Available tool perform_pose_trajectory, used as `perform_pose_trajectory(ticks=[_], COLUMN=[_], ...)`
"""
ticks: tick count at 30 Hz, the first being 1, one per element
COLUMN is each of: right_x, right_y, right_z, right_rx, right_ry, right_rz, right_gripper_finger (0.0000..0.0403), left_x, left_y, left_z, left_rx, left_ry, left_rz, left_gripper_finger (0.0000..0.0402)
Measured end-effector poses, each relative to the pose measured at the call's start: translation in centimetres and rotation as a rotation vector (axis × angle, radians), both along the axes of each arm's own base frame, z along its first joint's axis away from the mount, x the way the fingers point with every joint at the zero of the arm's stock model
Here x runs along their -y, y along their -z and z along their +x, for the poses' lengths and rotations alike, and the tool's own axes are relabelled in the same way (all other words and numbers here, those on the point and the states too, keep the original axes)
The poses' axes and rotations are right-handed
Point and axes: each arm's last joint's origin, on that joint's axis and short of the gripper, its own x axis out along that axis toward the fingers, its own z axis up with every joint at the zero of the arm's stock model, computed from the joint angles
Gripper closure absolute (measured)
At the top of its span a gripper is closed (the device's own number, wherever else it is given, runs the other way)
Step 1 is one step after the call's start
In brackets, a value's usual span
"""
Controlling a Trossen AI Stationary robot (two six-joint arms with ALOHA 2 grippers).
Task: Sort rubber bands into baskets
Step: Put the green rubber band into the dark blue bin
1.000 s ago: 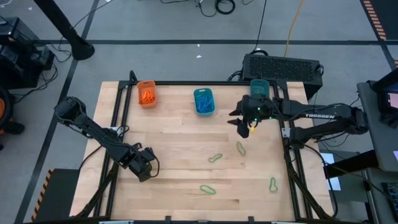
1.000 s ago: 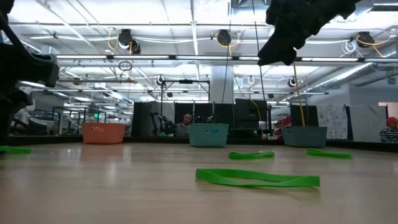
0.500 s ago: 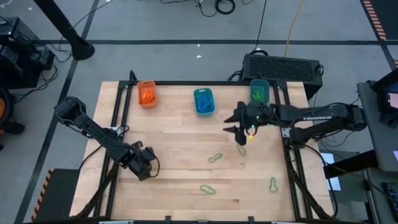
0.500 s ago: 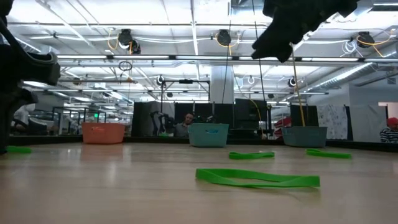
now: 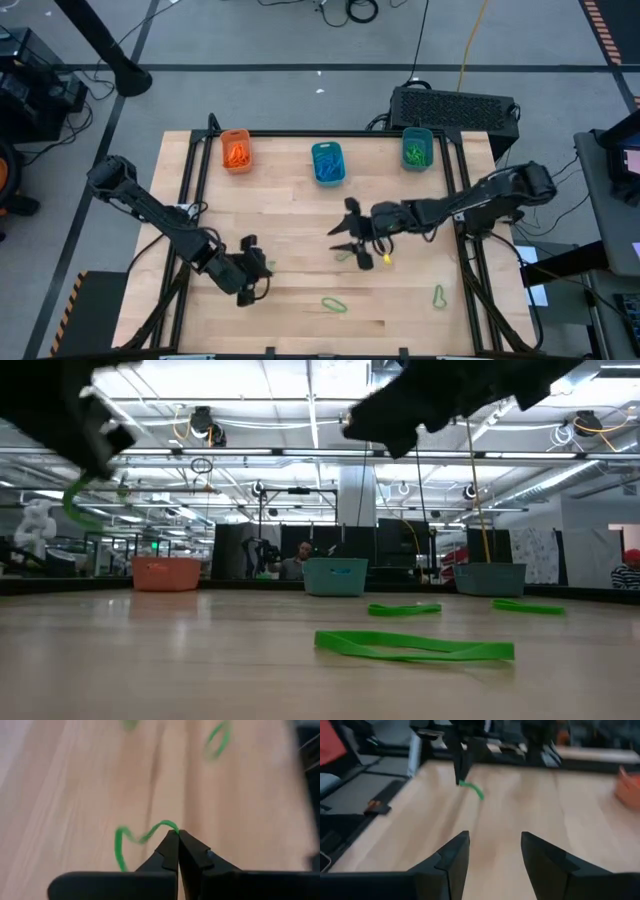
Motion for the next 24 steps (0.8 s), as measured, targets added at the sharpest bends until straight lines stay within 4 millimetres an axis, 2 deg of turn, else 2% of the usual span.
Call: perform_pose_trajectory(ticks=[8, 15, 24], right_x=[-2.8, -3.8, -4.4], right_y=[2.2, 3.8, 4.8], right_z=[3.0, 4.1, 6.5], right_rx=[0.255, 0.356, 0.349], right_ry=[-0.097, -0.109, -0.101], right_rz=[-0.064, -0.034, -0.019], right_gripper_finger=[0.0232, 0.0232, 0.0232], left_x=[0.4, -0.6, -1.0], left_y=[-2.7, -3.4, -4.1], left_z=[2.6, 3.7, 4.4], left_rx=[0.303, 0.375, 0.443], left_ry=[0.116, 0.077, 0.107], left_rz=[-0.043, -0.054, -0.095], left_gripper_finger=[0.0399, 0.0400, 0.0400])
